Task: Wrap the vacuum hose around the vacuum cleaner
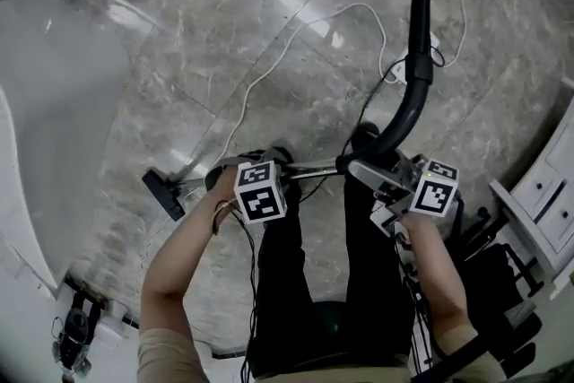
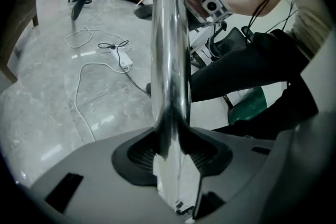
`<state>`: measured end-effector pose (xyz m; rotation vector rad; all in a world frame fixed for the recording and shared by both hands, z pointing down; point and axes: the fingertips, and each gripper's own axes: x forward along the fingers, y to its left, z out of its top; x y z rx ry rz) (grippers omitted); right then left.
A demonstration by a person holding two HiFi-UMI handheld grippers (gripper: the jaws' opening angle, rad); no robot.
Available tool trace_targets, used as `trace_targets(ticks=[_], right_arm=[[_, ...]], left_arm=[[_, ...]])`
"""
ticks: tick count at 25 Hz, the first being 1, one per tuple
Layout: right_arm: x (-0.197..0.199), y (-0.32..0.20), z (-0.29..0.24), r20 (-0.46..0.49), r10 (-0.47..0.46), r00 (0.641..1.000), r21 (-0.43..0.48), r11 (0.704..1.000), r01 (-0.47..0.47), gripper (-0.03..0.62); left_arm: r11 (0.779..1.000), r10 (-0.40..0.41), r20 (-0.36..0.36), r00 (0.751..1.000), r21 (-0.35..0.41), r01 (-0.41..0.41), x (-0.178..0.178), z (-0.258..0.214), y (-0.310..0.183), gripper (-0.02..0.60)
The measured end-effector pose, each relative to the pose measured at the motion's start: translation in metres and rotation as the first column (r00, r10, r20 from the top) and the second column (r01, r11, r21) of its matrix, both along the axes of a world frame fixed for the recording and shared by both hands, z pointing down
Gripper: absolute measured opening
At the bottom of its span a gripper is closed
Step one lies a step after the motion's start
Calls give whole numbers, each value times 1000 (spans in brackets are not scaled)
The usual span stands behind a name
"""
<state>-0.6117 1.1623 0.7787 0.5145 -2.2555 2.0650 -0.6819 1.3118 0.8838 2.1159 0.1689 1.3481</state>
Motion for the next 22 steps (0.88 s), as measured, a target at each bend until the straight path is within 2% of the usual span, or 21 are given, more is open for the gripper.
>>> trace_targets(ticks=[3, 4, 6, 8, 10, 11, 12, 13, 14, 19, 22], right_arm=[[-9, -27, -34, 106, 99, 989, 49, 993, -105, 426], [-9, -33, -44, 122, 129, 984, 65, 988, -138, 351], [-3, -41, -55, 83, 157, 984, 129, 977, -167, 104], [6, -46, -64, 37, 179, 983, 172, 968, -182, 91], [12, -49, -72, 24, 210, 977, 177, 961, -211, 91], [14, -50, -78, 24, 217, 976, 178, 960, -218, 91], [15, -50, -84, 25, 216, 976, 183, 959, -217, 91], [15, -49, -91, 27, 211, 977, 192, 958, -212, 91], [14, -49, -99, 29, 203, 979, 203, 957, -205, 91], [1, -38, -152, 38, 143, 989, 272, 951, -148, 91], [2, -37, -191, 21, 133, 991, 305, 943, -134, 91]], left_arm=[[999, -1, -4, 1000, 34, 1, 13, -20, 1, 169], [999, -12, -6, 1000, 38, 12, 17, -25, -1, 169], [998, -38, -17, 999, 46, 39, 25, -33, -6, 169], [996, -39, -20, 999, 81, 40, 32, -40, -11, 169], [994, -13, 4, 1000, 110, 12, 35, -48, -10, 169], [995, 1, 15, 1000, 99, -2, 36, -55, -7, 201], [997, 9, 22, 1000, 77, -11, 37, -63, -5, 267], [998, 10, 24, 1000, 58, -12, 37, -73, -3, 366], [998, 4, 21, 1000, 56, -5, 37, -83, -5, 427], [991, -60, -83, 995, 115, 70, 60, -132, -28, 433], [987, -78, -86, 993, 133, 89, 86, -155, -38, 433]])
